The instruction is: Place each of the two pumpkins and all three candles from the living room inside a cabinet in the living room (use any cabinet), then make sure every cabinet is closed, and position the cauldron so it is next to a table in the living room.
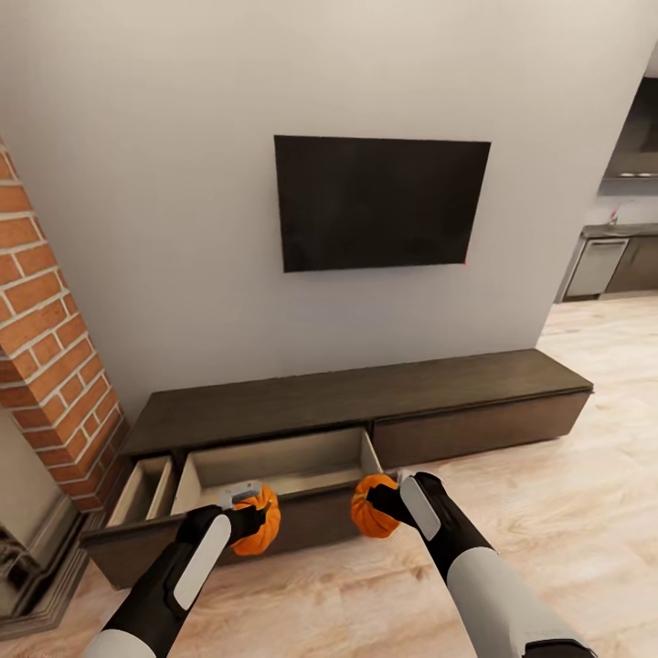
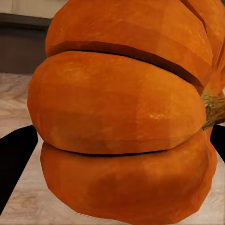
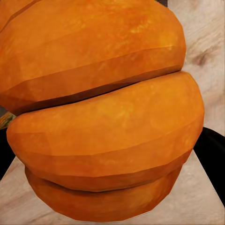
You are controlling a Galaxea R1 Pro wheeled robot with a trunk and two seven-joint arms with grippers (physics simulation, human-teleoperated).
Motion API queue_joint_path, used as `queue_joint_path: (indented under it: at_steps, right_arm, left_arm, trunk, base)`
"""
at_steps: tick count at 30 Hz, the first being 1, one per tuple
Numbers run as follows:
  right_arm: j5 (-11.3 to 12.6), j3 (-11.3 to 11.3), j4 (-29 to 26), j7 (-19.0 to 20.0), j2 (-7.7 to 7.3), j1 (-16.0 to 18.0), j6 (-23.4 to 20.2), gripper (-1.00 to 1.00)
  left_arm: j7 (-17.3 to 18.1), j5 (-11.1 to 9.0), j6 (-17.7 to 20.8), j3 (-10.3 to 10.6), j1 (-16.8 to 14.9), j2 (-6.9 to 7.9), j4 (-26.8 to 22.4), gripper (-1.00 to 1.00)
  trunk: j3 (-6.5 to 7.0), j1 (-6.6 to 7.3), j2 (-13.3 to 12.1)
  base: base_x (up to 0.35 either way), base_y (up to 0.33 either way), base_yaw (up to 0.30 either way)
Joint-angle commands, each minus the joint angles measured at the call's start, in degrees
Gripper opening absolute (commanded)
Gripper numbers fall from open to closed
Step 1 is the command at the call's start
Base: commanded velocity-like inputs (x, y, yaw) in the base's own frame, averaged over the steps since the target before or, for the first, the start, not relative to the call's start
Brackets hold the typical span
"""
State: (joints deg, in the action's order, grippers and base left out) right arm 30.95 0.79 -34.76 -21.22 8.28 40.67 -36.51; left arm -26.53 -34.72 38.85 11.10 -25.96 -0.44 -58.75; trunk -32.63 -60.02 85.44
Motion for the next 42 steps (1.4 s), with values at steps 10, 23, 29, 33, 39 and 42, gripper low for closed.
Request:
queue_joint_path:
  at_steps: [10, 23, 29, 33, 39, 42]
  right_arm:
    - [0.5, 0.9, -0.4, -0.7, 0.84, 0.0, -0.2, -1.0]
    - [0.5, 1.2, -0.5, -0.8, 0.81, 0.0, -0.2, -1.0]
    - [0.5, 1.2, -0.5, -0.5, 0.78, 0.0, -0.2, -1.0]
    - [0.5, 1.2, -0.5, -0.5, 0.78, 0.0, -0.2, -1.0]
    - [0.5, 1.2, -0.5, -0.5, 0.72, 0.0, -0.2, -1.0]
    - [0.6, 1.2, -0.5, -0.5, 0.69, 0.0, -0.3, -1.0]
  left_arm:
    - [-0.5, -0.5, 0.1, 0.1, -0.1, 0.0, -0.1, -1.0]
    - [-0.4, -0.5, 0.2, 0.2, -0.1, 0.0, -0.1, -1.0]
    - [-0.4, -0.5, 0.2, 0.2, -0.1, 0.0, -0.1, -1.0]
    - [-0.4, -0.5, 0.2, 0.2, -0.1, 0.0, -0.2, -1.0]
    - [-0.4, -0.5, 0.2, 0.2, -0.1, 0.0, -0.2, -1.0]
    - [-0.4, -0.5, 0.2, 0.2, -0.1, 0.0, -0.2, -1.0]
  trunk:
    - [-0.06, -0.02, 0.0]
    - [-0.06, -0.02, 0.0]
    - [-0.06, -0.02, 0.0]
    - [-0.06, -0.02, 0.0]
    - [-0.05, -0.02, 0.0]
    - [-0.05, -0.02, 0.0]
  base:
    - [0.137, -0.059, 0.289]
    - [0.099, -0.001, 0.289]
    - [-0.021, -0.167, 0.289]
    - [-0.001, -0.113, 0.289]
    - [0.0, -0.01, 0.116]
    - [0.0, -0.001, 0.008]
